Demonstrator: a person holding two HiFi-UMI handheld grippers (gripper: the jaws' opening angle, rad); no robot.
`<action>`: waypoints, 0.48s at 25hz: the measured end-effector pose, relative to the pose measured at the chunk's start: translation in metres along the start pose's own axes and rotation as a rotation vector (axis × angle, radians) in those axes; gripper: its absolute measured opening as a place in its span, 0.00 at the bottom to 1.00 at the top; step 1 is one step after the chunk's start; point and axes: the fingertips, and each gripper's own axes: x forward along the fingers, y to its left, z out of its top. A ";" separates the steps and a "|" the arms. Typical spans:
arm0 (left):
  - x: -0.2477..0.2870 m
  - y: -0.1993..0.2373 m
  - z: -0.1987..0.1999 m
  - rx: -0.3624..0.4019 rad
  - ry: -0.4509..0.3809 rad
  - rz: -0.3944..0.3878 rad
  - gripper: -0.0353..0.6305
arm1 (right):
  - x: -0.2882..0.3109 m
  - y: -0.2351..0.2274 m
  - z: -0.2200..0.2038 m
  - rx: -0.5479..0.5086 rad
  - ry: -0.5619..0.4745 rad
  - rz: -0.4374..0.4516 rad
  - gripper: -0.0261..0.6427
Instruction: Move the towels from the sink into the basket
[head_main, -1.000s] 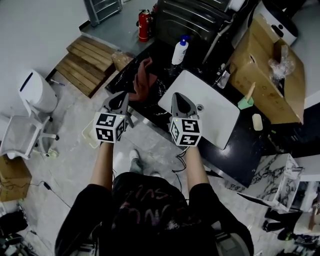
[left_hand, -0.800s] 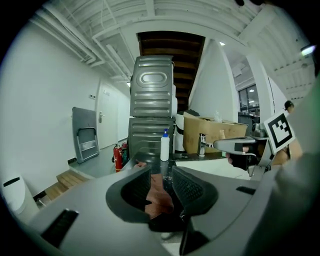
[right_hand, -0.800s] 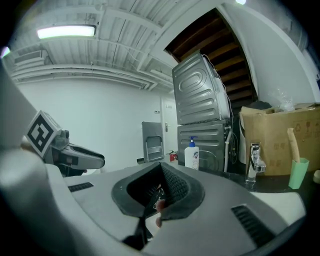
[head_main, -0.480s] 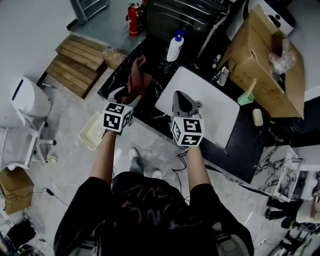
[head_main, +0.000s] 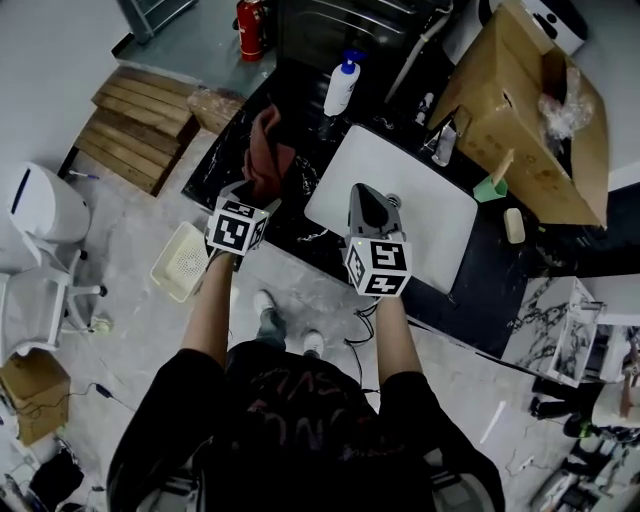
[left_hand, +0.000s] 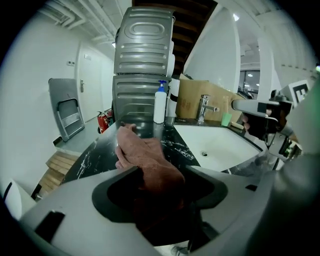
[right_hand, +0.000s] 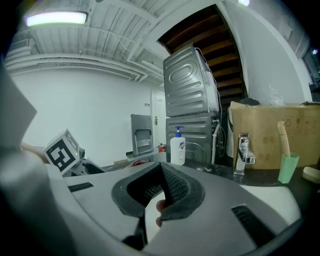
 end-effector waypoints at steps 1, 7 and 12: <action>0.003 0.000 -0.003 0.007 0.016 0.002 0.50 | 0.000 -0.002 0.000 0.001 0.002 -0.005 0.06; 0.007 0.005 -0.006 0.020 0.033 0.027 0.21 | 0.003 -0.006 -0.004 0.008 0.008 -0.019 0.06; -0.005 0.009 0.004 -0.005 -0.044 0.050 0.17 | 0.002 -0.001 -0.006 0.012 0.006 -0.004 0.06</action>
